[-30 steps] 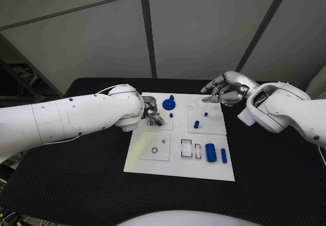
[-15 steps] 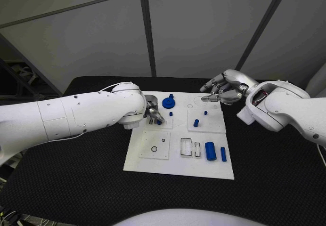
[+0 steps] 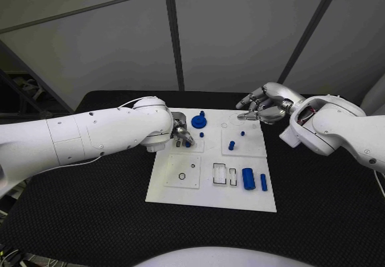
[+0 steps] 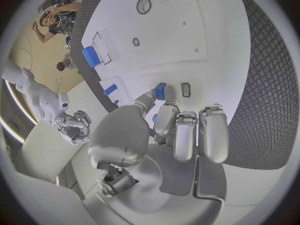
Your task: Assemble the parts on the task board
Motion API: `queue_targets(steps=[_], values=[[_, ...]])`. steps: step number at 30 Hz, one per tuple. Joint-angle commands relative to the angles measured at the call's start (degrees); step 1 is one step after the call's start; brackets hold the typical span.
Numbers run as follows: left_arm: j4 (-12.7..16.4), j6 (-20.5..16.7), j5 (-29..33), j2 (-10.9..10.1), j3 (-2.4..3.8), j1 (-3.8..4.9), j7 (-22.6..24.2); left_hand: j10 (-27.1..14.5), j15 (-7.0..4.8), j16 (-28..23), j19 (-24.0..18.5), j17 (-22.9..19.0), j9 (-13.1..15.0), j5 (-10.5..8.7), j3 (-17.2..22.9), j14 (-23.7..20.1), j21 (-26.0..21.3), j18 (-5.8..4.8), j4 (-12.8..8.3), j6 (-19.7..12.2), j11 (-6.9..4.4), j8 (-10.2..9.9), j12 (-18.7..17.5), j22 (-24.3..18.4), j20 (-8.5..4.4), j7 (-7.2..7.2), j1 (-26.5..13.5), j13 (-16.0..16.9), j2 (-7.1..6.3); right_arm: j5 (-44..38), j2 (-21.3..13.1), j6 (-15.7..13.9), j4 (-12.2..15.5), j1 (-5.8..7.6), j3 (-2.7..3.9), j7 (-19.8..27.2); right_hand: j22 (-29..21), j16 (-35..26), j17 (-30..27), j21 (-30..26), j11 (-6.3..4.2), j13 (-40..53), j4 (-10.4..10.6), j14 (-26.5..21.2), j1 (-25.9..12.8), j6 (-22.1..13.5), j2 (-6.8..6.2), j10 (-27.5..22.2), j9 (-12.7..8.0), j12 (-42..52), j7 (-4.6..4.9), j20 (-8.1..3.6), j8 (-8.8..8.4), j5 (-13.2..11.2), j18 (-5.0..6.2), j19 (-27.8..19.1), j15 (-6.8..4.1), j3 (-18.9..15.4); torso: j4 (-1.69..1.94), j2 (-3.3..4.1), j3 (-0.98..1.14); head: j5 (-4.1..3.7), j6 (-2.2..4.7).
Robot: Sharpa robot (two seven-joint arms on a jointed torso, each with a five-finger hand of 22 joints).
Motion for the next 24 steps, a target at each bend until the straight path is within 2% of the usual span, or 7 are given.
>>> queue_targets(steps=[1, 6, 10, 16, 21, 22, 24], values=[[0.2, 0.4, 0.6, -0.3, -0.11, -0.23, -0.3, 0.1, -0.45, 0.3, 0.1, 15.1, 0.2, -4.78, -1.1, 6.0, -0.1, -4.58, 1.9, 0.6, -0.39, -0.2, 0.0, 4.9, -0.28, -0.35, -2.8, 4.6, -2.03, -0.1, 0.0, 0.4, 0.1, 0.12, 0.05, 0.2, -0.1, -0.2, -0.1, -0.4, 0.05, -0.1, 0.1, 0.3, -0.3, -0.5, -0.21, -0.6, 0.1, -0.4, 0.11, 0.04, -0.13, 0.1, 0.47, 0.1, 0.14, 0.1, 0.04, -0.03, -0.05, -0.03, 0.11], [0.6, -0.4, 0.7, -1.2, -0.10, -0.27, 0.2, 0.3, -0.60, 0.3, 0.3, 15.1, 0.8, -8.72, -4.3, 6.0, -0.1, -4.63, 7.3, 1.1, -0.49, -0.3, 0.5, 5.1, -0.44, -0.44, -3.5, 5.0, -4.72, -0.1, -0.1, 0.4, 0.1, 0.12, 0.04, 0.3, -0.4, -0.5, -0.4, -0.7, 0.07, -0.4, 0.2, 0.3, -0.4, -0.5, -0.29, -0.7, 0.1, -0.6, 0.12, 0.05, -0.14, 0.0, 0.52, 0.0, 0.15, 0.1, 0.06, -0.06, -0.06, -0.06, 0.15], [1.0, -1.4, 0.8, -1.8, -0.07, -0.28, 0.8, 0.5, -0.66, 0.3, 0.6, 15.1, 1.5, -9.10, -5.8, 6.0, 0.1, -4.71, 11.6, 1.5, -0.52, -0.2, 1.0, 5.6, -0.56, -0.49, -2.0, 5.3, -6.31, -0.1, -0.1, 0.4, 0.0, 0.12, 0.04, 0.2, -0.6, -0.8, -0.6, -0.9, 0.09, -0.5, 0.2, 0.2, -0.5, -0.6, -0.35, -0.8, 0.1, -0.7, 0.13, 0.06, -0.15, 0.0, 0.56, -0.1, 0.16, 0.0, 0.05, -0.06, -0.04, -0.02, 0.27], [1.4, -2.3, 0.8, -2.3, 0.17, -0.29, 1.3, 0.5, -0.73, 0.3, 0.6, 15.1, 2.1, -9.61, -7.4, 6.0, 0.1, -4.72, 15.6, 1.7, -0.56, -0.2, 1.0, 5.7, -0.66, -0.50, -0.7, 5.4, -7.49, -0.4, -0.1, 0.5, 0.0, 0.11, 0.04, -0.1, -0.5, -0.7, -0.4, -0.8, 0.09, -0.6, 0.3, 0.3, -0.5, -0.6, -0.37, -0.9, 0.1, -0.8, 0.14, 0.06, -0.16, 0.0, 0.52, 0.0, 0.17, 0.0, 0.02, -0.03, -0.06, -0.02, 0.39], [1.5, -2.8, 0.8, -2.6, 1.61, -0.33, 1.7, 0.5, -0.79, 0.3, 0.6, 15.1, 2.7, -9.63, -8.4, 6.0, 0.0, -4.71, 18.8, 1.7, -0.58, -0.3, 0.9, 5.7, -0.74, -0.51, 1.0, 5.4, -8.18, -0.5, -0.2, 0.4, -0.1, 0.11, 0.04, -0.3, -0.6, -0.7, -0.4, -0.9, 0.10, -0.7, 0.3, 0.3, -0.6, -0.7, -0.41, -0.9, 0.1, -1.0, 0.14, 0.07, -0.16, 0.0, 0.54, -0.1, 0.18, 0.0, 0.03, 0.00, -0.05, 0.00, 0.45], [1.5, -2.7, 0.9, -2.7, 2.34, -0.35, 1.8, 0.4, -0.79, 0.3, 0.6, 15.1, 2.8, -9.64, -8.6, 6.0, 0.0, -4.71, 19.1, 1.7, -0.58, -0.3, 0.9, 5.7, -0.75, -0.51, 1.2, 5.4, -8.43, -0.5, -0.2, 0.4, -0.1, 0.11, 0.04, -0.3, -0.6, -0.8, -0.5, -0.9, 0.10, -0.7, 0.3, 0.2, -0.6, -0.7, -0.41, -1.0, 0.1, -1.0, 0.14, 0.07, -0.16, 0.0, 0.55, -0.1, 0.18, 0.0, 0.04, -0.03, -0.02, 0.04, 0.45], [1.5, -2.5, 1.0, -2.8, 3.20, -0.38, 2.1, 0.4, -0.80, 0.3, 0.6, 15.1, 2.9, -9.65, -9.1, 6.0, -0.1, -4.70, 20.1, 1.7, -0.58, -0.3, 0.8, 5.7, -0.77, -0.50, 1.4, 5.4, -9.00, -0.5, -0.2, 0.4, -0.2, 0.11, 0.04, -0.3, -0.6, -0.8, -0.5, -0.9, 0.10, -0.7, 0.3, 0.2, -0.6, -0.7, -0.41, -1.0, 0.1, -1.0, 0.14, 0.07, -0.16, 0.0, 0.55, -0.1, 0.18, 0.0, 0.07, -0.03, -0.02, 0.02, 0.46]])
